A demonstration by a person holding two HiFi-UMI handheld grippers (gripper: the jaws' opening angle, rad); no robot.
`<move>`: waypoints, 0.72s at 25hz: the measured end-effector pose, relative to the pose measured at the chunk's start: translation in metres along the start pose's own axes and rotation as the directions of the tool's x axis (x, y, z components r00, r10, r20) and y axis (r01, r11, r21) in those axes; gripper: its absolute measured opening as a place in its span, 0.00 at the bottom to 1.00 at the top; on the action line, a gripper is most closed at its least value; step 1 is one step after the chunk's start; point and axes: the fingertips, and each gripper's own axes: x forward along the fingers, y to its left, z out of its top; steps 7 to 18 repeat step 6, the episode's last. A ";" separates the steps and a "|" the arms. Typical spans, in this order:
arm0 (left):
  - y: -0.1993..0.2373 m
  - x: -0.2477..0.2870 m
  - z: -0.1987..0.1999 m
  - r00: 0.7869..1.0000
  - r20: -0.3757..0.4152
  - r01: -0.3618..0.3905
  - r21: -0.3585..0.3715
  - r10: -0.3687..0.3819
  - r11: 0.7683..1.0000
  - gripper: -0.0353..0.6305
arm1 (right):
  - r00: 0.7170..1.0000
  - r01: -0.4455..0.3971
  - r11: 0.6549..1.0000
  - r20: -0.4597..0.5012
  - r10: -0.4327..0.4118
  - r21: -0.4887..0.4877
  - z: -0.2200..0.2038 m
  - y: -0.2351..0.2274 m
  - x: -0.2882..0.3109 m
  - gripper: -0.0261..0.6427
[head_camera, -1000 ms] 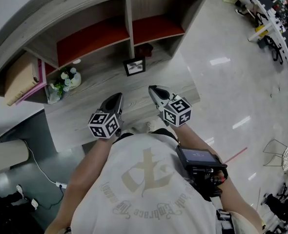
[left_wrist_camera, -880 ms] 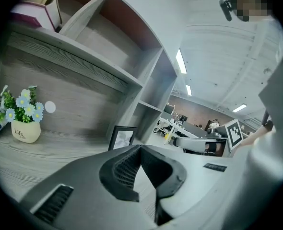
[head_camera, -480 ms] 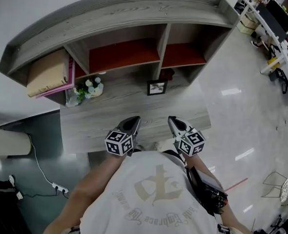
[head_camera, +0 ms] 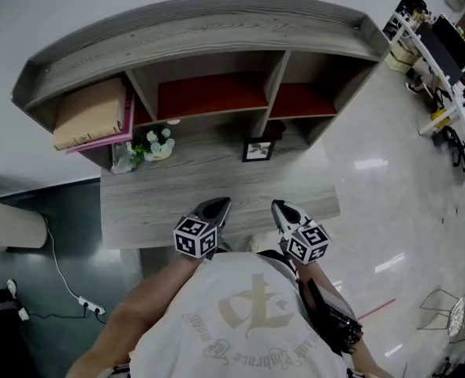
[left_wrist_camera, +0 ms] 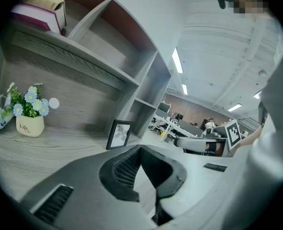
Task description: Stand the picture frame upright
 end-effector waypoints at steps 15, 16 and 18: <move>-0.004 -0.009 -0.010 1.000 -0.024 0.016 0.013 -0.015 1.000 0.06 | 1.000 0.017 1.000 -0.005 -0.017 0.012 -0.011 0.009 -0.008 0.04; -0.004 -0.009 -0.010 1.000 -0.024 0.016 0.013 -0.015 1.000 0.06 | 1.000 0.017 1.000 -0.005 -0.017 0.012 -0.011 0.009 -0.008 0.04; -0.004 -0.009 -0.010 1.000 -0.024 0.016 0.013 -0.015 1.000 0.06 | 1.000 0.017 1.000 -0.005 -0.017 0.012 -0.011 0.009 -0.008 0.04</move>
